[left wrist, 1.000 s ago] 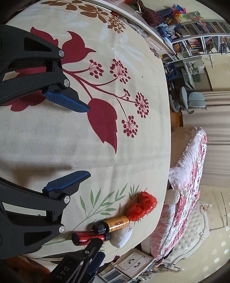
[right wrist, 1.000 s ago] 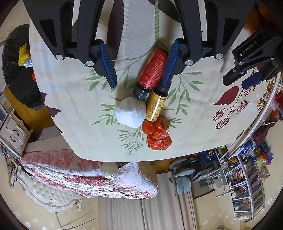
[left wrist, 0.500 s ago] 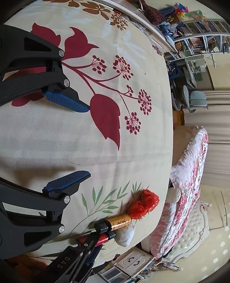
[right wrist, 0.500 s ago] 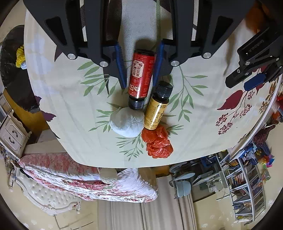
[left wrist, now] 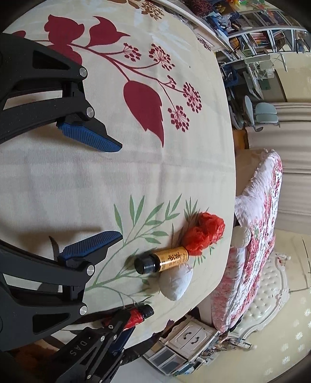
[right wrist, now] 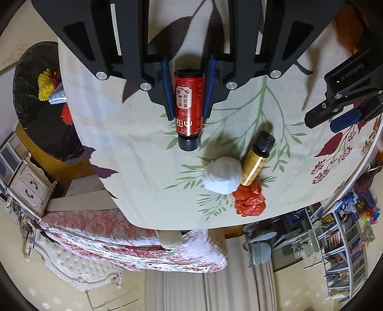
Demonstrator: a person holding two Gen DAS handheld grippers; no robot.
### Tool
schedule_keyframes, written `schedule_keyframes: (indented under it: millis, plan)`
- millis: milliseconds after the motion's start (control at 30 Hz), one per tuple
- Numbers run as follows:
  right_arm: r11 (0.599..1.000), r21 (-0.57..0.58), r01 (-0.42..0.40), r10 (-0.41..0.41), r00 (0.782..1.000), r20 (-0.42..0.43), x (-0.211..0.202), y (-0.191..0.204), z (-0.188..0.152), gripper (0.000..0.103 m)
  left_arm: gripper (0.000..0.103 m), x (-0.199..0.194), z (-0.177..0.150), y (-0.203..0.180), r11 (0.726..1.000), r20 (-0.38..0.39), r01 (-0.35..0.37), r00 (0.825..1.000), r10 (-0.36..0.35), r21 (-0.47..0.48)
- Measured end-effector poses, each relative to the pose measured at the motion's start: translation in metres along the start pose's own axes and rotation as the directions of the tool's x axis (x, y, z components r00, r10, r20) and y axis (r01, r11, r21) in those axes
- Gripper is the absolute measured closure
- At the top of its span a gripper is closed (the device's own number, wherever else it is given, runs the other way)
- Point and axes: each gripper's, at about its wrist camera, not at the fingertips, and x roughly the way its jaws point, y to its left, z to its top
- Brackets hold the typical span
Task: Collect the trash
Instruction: 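Grasp the red bottle with the right tool while the left tool grasps the brown bottle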
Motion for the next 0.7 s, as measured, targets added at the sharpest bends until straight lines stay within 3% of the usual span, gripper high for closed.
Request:
schedule_keyframes:
  millis: [267,700]
  plan:
    - [0.999,0.044,0.009,-0.008,1.000,-0.002,0.007,-0.024,0.006,0.078,0.032,0.008,0.008,-0.028,0.999,0.024,0.047,0.999,-0.047,0.017]
    - [0.998,0.049,-0.024,0.025,1.000,-0.009,0.012,-0.029,0.008,0.078,0.032,0.029,0.028,-0.052,0.998,0.018,0.041,0.999,-0.041,0.045]
